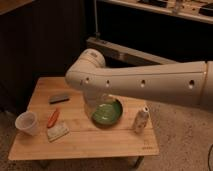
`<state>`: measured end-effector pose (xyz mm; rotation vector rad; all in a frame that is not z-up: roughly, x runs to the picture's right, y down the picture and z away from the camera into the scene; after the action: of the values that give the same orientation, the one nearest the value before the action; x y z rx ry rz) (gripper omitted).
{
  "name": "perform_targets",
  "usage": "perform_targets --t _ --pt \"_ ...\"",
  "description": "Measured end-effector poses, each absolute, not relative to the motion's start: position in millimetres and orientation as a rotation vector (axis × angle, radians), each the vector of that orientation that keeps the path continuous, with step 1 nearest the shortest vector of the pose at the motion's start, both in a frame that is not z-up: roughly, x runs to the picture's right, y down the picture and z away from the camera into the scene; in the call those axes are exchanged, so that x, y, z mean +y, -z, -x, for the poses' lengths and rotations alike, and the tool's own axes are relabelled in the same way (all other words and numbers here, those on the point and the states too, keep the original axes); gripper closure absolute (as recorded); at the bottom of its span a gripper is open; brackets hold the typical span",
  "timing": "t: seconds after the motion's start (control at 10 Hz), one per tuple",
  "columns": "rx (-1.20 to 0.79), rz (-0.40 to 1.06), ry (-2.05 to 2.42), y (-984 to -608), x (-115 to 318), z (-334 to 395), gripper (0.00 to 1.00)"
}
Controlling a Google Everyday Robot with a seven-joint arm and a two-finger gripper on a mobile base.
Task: Move the arm in a circular motion
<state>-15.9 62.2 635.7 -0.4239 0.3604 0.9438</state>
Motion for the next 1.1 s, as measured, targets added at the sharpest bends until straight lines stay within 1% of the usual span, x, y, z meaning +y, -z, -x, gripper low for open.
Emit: perform_targets --t 0.3,0.5,1.1 --pt "0.368 0.438 -0.933 -652 55 19 0.24" --pt "0.363 0.429 -0.923 -654 56 23 0.24" --pt "0.343 0.437 -0.84 -667 46 69 0.24"
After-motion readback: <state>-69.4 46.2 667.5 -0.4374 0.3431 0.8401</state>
